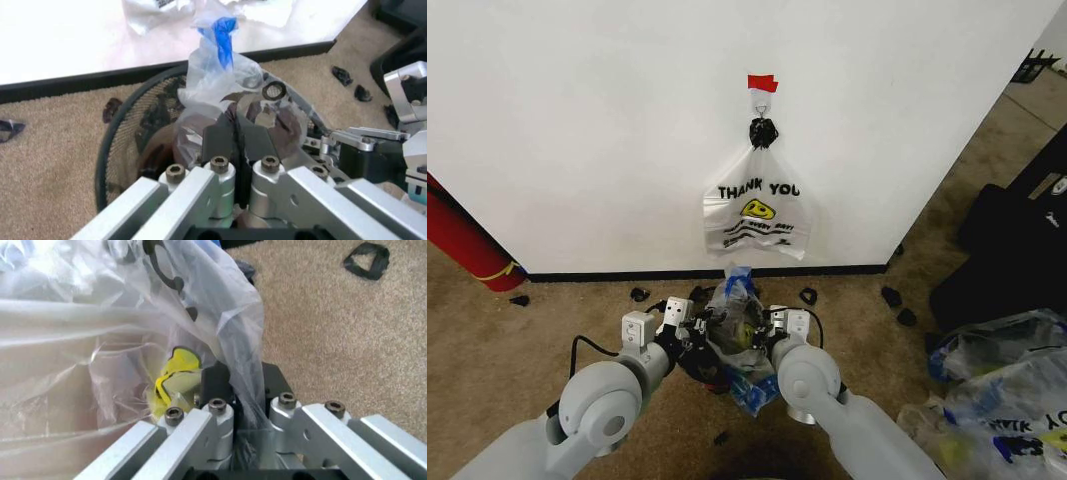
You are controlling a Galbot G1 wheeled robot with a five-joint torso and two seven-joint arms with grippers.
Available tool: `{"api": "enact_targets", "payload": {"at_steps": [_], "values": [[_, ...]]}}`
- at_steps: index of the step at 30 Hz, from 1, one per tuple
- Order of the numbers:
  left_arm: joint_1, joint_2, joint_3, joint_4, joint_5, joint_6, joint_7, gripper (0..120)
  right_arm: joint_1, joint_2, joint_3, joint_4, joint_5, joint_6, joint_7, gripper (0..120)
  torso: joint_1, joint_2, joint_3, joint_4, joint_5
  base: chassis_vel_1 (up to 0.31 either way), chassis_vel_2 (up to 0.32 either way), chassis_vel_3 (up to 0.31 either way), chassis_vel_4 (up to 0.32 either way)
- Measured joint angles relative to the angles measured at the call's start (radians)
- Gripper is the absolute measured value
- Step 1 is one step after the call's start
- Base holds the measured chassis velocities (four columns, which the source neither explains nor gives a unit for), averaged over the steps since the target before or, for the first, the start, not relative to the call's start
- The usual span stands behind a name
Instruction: Pick up the garbage bag from the wall and place it over the trash bin.
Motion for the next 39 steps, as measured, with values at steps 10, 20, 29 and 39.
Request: {"api": "enact_targets", "payload": {"at_steps": [10,20,29,39], "values": [[0.016,0.029,-0.024,0.007,-0.016,0.003,-0.004,0,-0.078,-0.005,0.103,0.069,-0.012,0.055,-0.074,1,0.000,0.000,0.000,0.0001,-0.0001,0.000,0.000,0.000,0.000],[-0.016,0.059,-0.031,0.061,-0.039,-0.001,-0.001,0,-0.203,-0.033,0.219,0.154,-0.019,0.094,-0.199,1,0.000,0.000,0.000,-0.0001,-0.0001,0.000,0.000,0.000,0.000],[-0.024,0.091,-0.042,0.069,-0.060,-0.006,0.013,0,-0.270,-0.033,0.282,0.181,-0.029,0.097,-0.233,1,0.000,0.000,0.000,0.0000,0.0001,0.000,0.000,0.000,0.000],[-0.016,0.089,-0.036,0.157,-0.067,-0.029,0.044,0,-0.294,-0.030,0.332,0.227,0.015,0.097,-0.250,1,0.000,0.000,0.000,0.0002,-0.0001,0.000,0.000,0.000,0.000]]}}
